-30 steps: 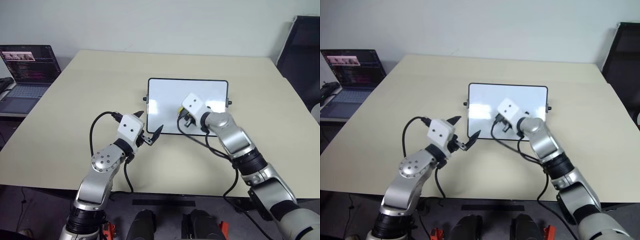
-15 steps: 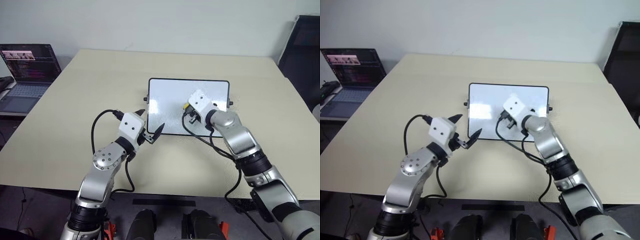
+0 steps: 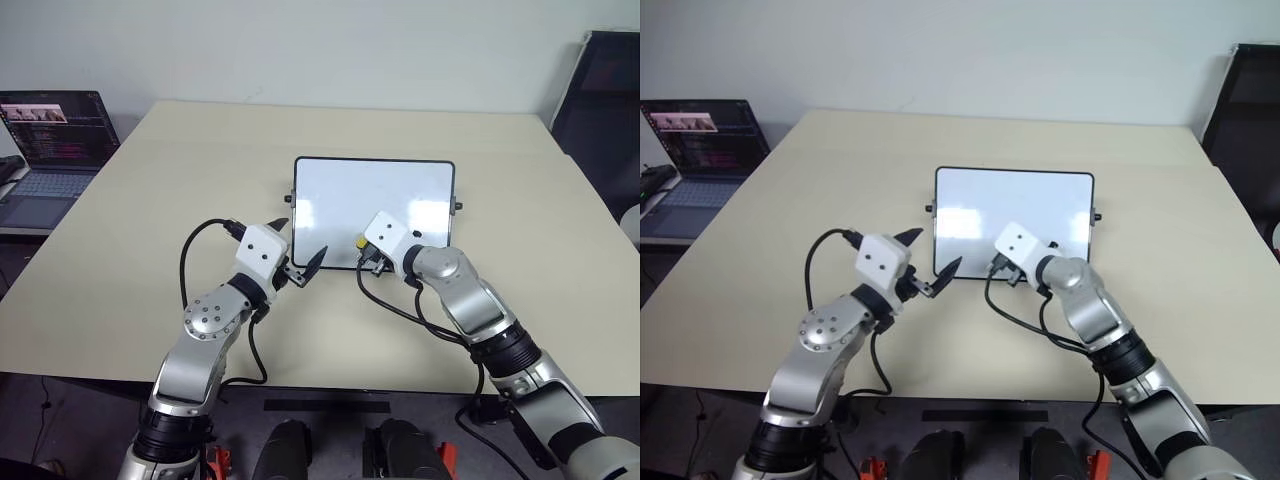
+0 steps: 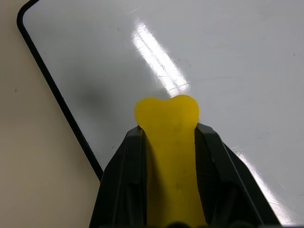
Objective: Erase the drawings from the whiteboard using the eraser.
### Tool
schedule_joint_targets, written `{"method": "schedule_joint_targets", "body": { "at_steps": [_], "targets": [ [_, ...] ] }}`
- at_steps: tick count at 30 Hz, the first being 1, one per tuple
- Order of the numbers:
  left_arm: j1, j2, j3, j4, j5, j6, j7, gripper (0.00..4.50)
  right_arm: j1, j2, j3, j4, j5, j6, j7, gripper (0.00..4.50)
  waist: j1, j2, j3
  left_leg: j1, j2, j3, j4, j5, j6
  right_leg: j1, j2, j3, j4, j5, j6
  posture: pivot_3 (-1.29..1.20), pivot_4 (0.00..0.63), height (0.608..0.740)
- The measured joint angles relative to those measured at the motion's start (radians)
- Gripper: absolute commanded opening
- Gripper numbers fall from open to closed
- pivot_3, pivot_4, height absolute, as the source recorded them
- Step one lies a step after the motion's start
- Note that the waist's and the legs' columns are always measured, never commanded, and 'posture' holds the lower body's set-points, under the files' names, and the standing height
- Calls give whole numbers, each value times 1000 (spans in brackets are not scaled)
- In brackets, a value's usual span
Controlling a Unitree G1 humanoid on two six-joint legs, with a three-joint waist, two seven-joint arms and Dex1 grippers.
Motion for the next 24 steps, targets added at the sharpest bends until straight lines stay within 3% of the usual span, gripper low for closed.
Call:
{"method": "schedule_joint_targets", "body": {
  "at_steps": [7, 11, 16, 24],
  "targets": [
    [8, 0, 0, -2, -2, 0, -1, 4500, 73, -8, -51, -111, 13, 112, 12, 990, 4, 0, 0, -1, -1, -1, 0, 0, 0, 0, -1, 0, -1, 0, 0, 0, 150, 740],
    [8, 0, 7, -18, -36, 28, -16, 4500, 71, 10, -188, -214, 65, 278, -7, 990, 4, 0, 1, -4, -1, -1, 0, 0, 0, -4, -1, 0, -1, 0, 0, 0, 150, 740],
    [-73, 38, 41, -28, -138, 69, -113, 4500, -19, -2, -399, -470, 118, 568, -44, 990, 3, 0, 1, -9, -1, -3, -2, -1, -1, -8, -1, -2, 0, 0, -1, 0, 150, 740],
    [-246, 48, -45, 53, -261, 71, -364, 4500, 19, -52, -512, -648, 137, 943, -113, 990, 4, 0, 1, -12, -4, -2, -2, -2, -2, -10, 0, -2, -1, -1, 0, 0, 150, 740]
  ]
}}
